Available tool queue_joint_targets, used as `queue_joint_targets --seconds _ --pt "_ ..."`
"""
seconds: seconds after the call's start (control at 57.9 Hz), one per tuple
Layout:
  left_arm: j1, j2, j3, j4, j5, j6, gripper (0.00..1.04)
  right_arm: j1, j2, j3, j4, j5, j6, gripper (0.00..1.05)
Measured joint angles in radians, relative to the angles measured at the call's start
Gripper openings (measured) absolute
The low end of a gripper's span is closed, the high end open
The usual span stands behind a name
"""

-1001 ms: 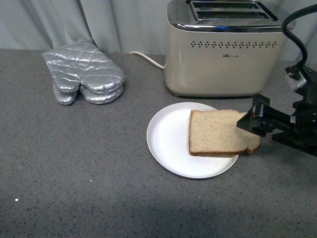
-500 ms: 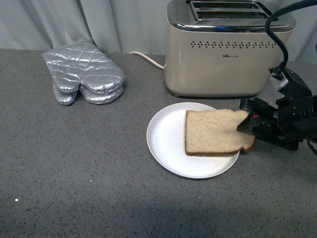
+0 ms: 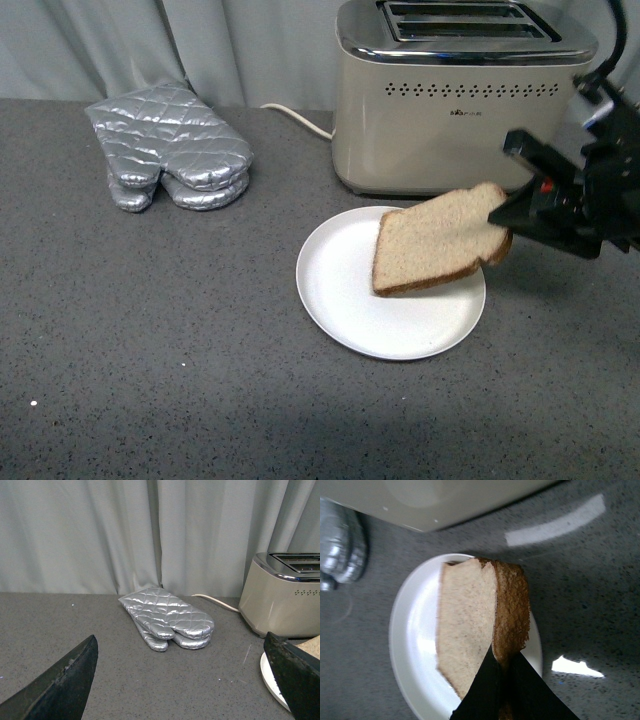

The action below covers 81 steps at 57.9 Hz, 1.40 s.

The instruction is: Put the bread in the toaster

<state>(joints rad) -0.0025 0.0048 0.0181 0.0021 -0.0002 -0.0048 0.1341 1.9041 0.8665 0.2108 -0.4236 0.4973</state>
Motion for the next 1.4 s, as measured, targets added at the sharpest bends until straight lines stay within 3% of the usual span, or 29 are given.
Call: queue_joint_targets --seconds 0.19,0.397,0.587,0.828,1.225,1.398 --pt "0.000 0.000 0.000 0.000 0.000 0.000 0.98 0.071 -0.242 0.003 -0.016 0.041 0.206 0.01" --pt "0.000 0.000 0.000 0.000 0.000 0.000 0.98 0.205 -0.476 0.132 -0.086 0.248 0.464 0.01" --pt "0.000 0.000 0.000 0.000 0.000 0.000 0.98 0.243 -0.436 0.287 -0.193 0.453 0.556 0.01" --pt "0.000 0.000 0.000 0.000 0.000 0.000 0.98 0.267 -0.314 0.510 -0.508 0.674 0.658 0.01" --pt "0.000 0.000 0.000 0.000 0.000 0.000 0.98 0.227 -0.138 0.764 -0.775 0.777 0.818 0.01" --pt "0.000 0.000 0.000 0.000 0.000 0.000 0.98 0.216 -0.067 0.830 -0.803 0.783 0.848 0.01"
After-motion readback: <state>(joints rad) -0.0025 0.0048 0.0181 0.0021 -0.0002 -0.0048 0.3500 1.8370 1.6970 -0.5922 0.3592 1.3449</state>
